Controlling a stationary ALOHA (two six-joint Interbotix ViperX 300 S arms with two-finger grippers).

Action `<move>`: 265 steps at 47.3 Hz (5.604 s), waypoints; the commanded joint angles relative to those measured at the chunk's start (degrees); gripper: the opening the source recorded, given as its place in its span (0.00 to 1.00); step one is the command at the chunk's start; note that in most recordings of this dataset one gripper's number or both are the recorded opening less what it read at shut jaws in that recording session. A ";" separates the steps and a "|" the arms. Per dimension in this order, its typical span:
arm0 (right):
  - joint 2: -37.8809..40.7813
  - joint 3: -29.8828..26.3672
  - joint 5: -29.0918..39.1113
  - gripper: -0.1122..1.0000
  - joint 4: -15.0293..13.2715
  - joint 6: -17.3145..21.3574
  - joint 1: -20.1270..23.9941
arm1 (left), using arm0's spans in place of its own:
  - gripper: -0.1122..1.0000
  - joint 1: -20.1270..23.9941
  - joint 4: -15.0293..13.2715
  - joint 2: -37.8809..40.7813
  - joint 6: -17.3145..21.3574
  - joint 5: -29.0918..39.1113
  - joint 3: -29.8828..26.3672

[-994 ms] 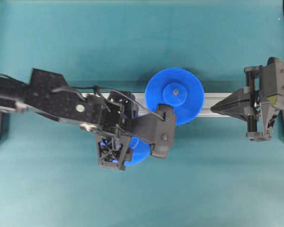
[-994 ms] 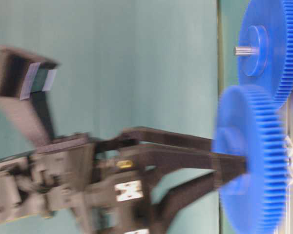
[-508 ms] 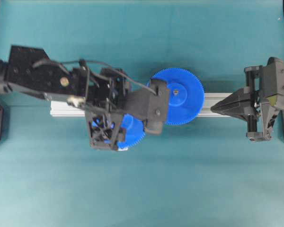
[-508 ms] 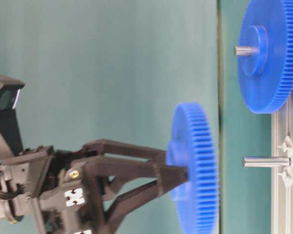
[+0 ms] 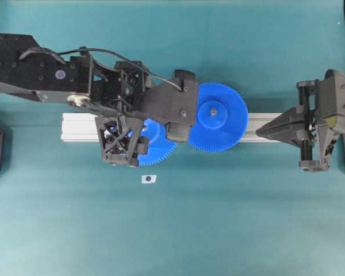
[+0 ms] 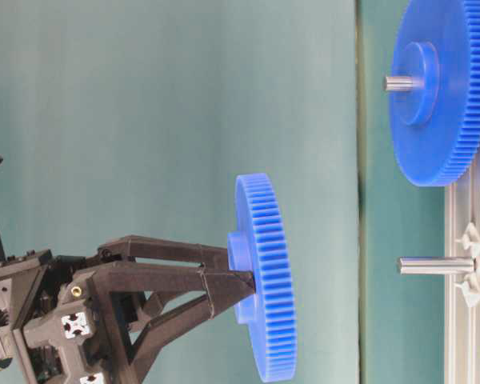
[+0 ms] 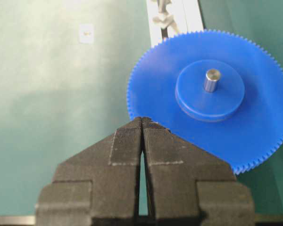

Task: Insert the small gear onto the shaft.
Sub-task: 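Lift the blue gear and carry it toward the empty left shaft, then align the gear's bore over the left shaft and lower it on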

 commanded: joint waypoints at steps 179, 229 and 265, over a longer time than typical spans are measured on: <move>-0.09 -0.26 -0.53 0.13 0.09 1.32 -0.88 | 0.72 8.88 0.35 5.63 7.47 -12.13 10.55; -0.18 -0.53 -0.53 0.13 0.09 1.41 -0.88 | 0.87 6.86 0.09 4.66 6.59 -10.63 8.79; -0.18 -0.53 -0.53 0.13 0.09 1.32 -0.88 | 0.87 5.54 0.09 2.90 5.10 -11.25 7.65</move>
